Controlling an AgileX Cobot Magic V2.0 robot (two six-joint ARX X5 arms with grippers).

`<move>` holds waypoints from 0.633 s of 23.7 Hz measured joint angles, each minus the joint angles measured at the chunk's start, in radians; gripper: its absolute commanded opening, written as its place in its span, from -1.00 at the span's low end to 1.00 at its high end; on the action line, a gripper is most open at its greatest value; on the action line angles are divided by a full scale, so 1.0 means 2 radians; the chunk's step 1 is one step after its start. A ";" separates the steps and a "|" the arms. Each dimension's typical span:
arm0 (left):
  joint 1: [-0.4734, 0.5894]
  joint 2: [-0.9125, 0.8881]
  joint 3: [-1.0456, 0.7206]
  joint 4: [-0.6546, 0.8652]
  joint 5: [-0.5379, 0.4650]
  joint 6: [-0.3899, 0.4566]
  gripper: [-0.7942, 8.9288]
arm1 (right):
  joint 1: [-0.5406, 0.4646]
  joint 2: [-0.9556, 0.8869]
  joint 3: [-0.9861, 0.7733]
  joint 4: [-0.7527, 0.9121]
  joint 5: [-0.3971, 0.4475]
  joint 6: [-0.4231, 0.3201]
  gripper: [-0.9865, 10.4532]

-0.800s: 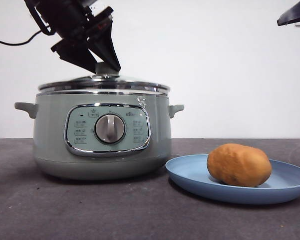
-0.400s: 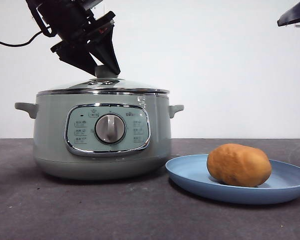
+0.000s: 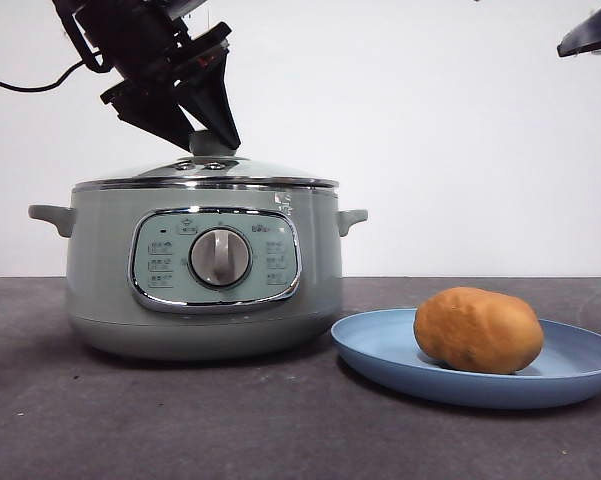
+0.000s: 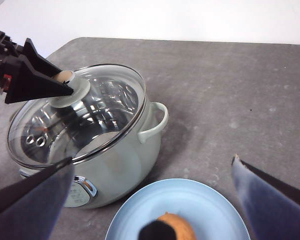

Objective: Take the potato out from the steamer,put the potato on the plate,close the lid

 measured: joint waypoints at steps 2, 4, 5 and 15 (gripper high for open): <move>0.000 0.000 0.000 0.000 -0.001 0.000 -0.85 | 0.000 0.000 0.000 0.000 0.000 0.000 0.27; 0.000 0.000 0.000 -0.001 -0.001 0.000 -0.85 | 0.000 0.000 0.000 0.000 0.000 0.000 0.27; 0.000 0.000 0.000 -0.002 -0.001 0.000 -0.82 | 0.000 0.000 0.000 0.000 0.000 0.000 0.27; 0.000 -0.004 0.001 -0.015 -0.007 -0.001 0.26 | 0.000 0.000 0.000 -0.002 0.000 0.000 0.27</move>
